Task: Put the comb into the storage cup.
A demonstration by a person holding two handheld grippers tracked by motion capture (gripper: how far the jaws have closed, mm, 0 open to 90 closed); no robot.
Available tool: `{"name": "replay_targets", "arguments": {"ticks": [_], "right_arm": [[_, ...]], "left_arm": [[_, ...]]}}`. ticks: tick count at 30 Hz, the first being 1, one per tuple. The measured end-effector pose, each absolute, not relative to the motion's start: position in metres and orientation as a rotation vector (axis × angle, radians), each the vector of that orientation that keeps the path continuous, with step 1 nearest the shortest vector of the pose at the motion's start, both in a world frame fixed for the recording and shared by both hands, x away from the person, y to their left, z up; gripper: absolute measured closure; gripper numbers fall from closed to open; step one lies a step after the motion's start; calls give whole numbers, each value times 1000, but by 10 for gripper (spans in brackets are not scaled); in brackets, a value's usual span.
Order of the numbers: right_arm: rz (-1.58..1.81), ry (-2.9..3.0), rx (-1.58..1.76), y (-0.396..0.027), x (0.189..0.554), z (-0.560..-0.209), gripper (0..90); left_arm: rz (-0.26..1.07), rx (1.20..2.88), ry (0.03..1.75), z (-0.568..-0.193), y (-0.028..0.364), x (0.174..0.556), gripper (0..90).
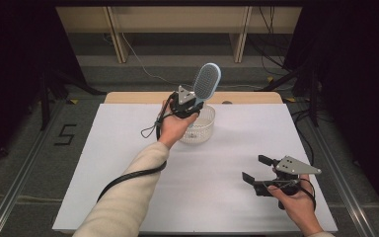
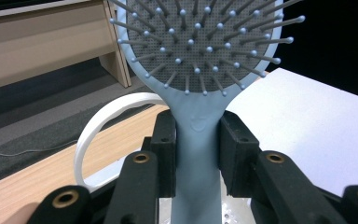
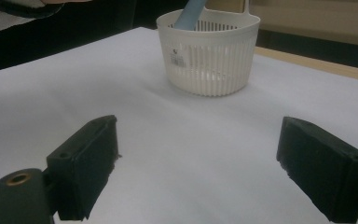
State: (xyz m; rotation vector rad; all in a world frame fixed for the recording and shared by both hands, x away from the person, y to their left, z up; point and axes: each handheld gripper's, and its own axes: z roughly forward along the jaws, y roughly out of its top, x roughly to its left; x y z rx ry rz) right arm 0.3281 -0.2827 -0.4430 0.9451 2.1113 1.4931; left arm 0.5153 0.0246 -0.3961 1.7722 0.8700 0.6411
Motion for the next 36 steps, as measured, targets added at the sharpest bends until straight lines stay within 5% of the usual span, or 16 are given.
{"name": "replay_targets", "arguments": {"ticks": [36], "right_arm": [[1490, 2116, 941, -283, 328, -443, 133]], "left_arm": [[635, 1807, 844, -405, 25, 516, 695]]}}
